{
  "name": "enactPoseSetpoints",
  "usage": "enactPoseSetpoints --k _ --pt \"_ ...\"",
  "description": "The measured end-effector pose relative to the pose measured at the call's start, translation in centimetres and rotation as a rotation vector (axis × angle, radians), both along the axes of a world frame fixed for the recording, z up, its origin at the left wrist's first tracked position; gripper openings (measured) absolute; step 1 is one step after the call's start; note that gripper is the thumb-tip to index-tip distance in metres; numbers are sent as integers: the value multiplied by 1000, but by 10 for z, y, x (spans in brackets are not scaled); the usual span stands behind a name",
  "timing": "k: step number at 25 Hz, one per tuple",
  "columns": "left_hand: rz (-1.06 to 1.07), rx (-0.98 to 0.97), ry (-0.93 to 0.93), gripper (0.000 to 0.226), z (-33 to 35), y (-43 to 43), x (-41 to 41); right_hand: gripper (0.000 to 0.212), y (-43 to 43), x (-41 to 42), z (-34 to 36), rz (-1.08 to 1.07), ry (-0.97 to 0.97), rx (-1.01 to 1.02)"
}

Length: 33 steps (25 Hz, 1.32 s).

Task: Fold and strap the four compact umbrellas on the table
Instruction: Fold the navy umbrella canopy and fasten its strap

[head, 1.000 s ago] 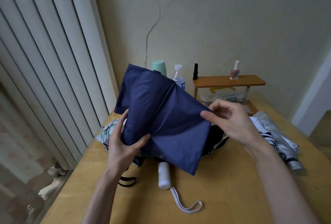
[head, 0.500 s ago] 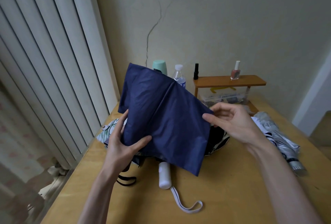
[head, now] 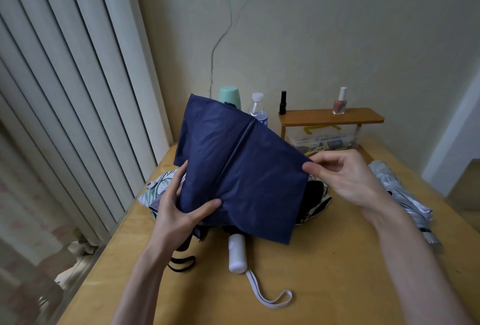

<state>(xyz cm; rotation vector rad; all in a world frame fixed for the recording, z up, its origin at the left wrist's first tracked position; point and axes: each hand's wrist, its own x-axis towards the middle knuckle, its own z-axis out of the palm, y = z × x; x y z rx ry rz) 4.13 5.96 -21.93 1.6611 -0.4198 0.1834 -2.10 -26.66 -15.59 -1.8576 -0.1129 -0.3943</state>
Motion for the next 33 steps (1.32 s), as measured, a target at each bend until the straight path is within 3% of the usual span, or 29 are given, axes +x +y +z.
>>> enactPoseSetpoints --k 5,11,17,20,23,26,29,33 --pt "1 -7 15 99 0 -2 -1 28 6 -8 5 115 -9 214" --pt "23 -33 16 95 4 -4 -4 21 14 1 3 24 -48 44" --pt "6 -8 17 93 3 -3 -4 31 5 4 -3 143 -7 -76" --pt "5 -3 15 92 2 -3 -3 29 10 3 -2 189 -7 -40" --pt "6 1 20 95 3 -1 -3 12 13 1 2 91 -16 -26" --pt "8 29 14 101 0 4 0 25 9 -1 6 -10 -11 -50" --pt "-12 68 4 103 -3 7 4 46 3 -7 6 100 9 37" --pt "-14 41 33 99 -5 12 4 29 -5 -14 6 216 77 129"
